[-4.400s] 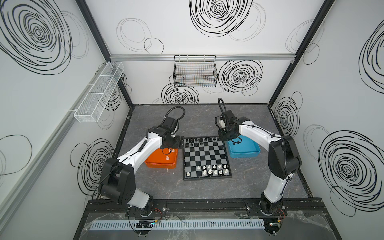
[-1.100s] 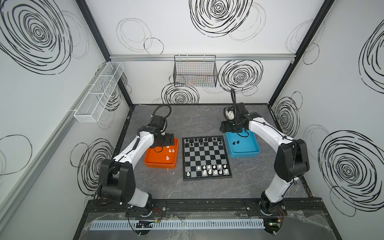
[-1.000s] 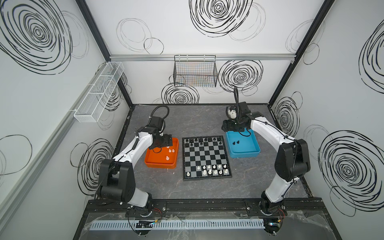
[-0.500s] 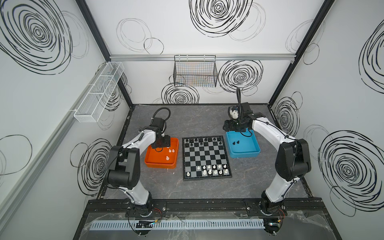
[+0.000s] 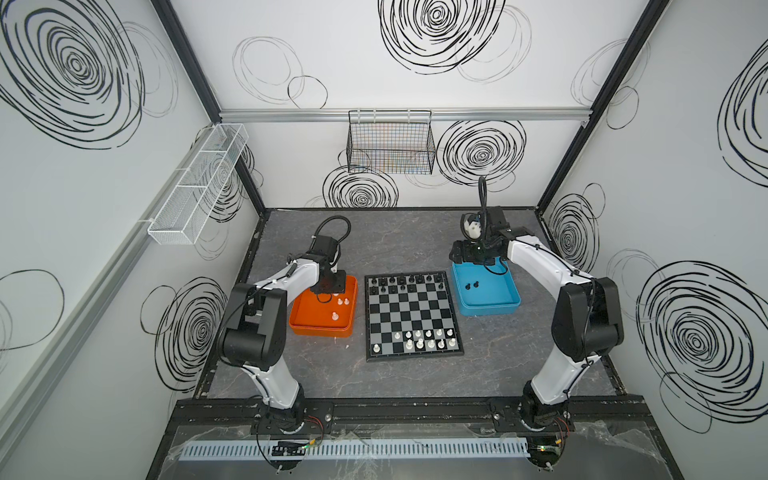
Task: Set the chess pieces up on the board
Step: 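Open right gripper and return it over blue tray while left gripper lowers into orange tray, then close left gripper on a white pawn in the orange tray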
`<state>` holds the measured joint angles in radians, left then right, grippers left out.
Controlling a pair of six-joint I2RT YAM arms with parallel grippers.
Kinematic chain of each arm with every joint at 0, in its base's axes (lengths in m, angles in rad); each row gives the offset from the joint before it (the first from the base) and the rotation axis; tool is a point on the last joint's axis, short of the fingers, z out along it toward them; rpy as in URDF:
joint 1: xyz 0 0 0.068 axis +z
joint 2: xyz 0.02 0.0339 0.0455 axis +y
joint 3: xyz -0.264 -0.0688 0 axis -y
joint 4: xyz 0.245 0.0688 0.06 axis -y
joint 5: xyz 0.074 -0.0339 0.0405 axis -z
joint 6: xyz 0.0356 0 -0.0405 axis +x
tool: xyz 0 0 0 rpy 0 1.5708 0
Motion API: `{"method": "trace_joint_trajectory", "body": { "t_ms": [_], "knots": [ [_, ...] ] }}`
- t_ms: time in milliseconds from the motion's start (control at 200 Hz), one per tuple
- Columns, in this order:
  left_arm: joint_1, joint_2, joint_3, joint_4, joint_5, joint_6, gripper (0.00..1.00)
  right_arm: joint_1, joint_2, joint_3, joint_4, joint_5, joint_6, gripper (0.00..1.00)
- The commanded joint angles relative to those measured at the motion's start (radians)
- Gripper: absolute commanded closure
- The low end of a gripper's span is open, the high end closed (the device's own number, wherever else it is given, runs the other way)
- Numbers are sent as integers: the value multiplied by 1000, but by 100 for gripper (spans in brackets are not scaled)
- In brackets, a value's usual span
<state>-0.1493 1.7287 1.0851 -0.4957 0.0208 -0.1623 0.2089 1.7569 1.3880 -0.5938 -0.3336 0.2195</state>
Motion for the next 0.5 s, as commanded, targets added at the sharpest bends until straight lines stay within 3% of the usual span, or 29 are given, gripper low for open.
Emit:
{"method": "trace_joint_trajectory", "body": {
  "t_ms": [0, 495],
  "knots": [
    [-4, 20, 19, 29, 0, 20, 52, -4, -7, -12, 10, -2, -17, 14],
    [-13, 37, -7, 37, 8, 10, 69, -8, 16, -8, 12, -11, -17, 14]
  ]
}}
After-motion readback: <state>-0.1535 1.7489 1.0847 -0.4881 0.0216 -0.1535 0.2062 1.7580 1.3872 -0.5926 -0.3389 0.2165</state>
